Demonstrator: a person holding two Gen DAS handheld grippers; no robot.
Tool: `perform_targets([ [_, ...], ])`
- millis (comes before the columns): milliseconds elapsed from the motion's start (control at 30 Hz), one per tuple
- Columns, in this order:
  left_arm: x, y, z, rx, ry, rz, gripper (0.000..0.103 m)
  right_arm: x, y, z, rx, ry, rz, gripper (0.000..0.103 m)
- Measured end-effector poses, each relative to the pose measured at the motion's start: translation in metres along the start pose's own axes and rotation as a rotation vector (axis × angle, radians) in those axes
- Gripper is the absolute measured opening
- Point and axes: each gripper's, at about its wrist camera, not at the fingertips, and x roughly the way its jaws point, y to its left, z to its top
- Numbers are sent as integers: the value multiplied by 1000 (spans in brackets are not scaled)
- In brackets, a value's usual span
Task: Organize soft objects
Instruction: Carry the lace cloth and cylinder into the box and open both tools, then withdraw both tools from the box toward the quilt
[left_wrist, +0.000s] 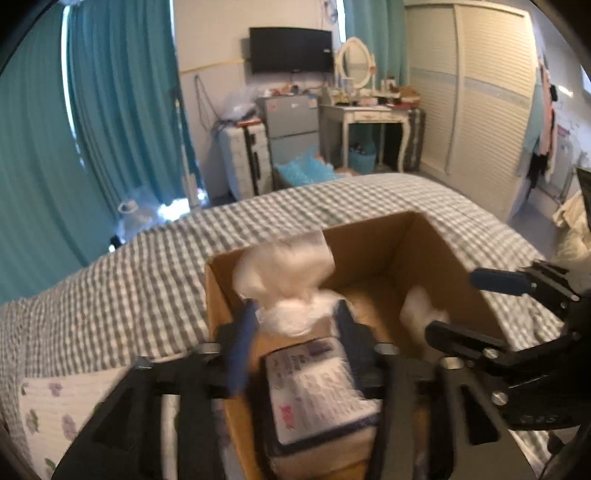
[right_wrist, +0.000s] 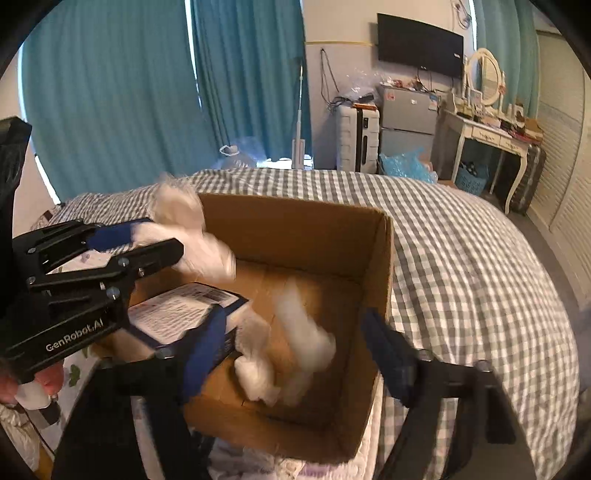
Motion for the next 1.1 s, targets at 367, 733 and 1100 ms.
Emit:
perform_targets([
  [367,-44,4,8,-34,-87,61,70,-37,-2,-4,-27,-78,4,79],
  [733,-232,-16,36,-8,-369,87,84,-186,38,9,-89,-192,-82,86],
  [1100,-303,-9,-24,-67,-360,117,88,-290,89,-29,-140,-241,-129,92],
])
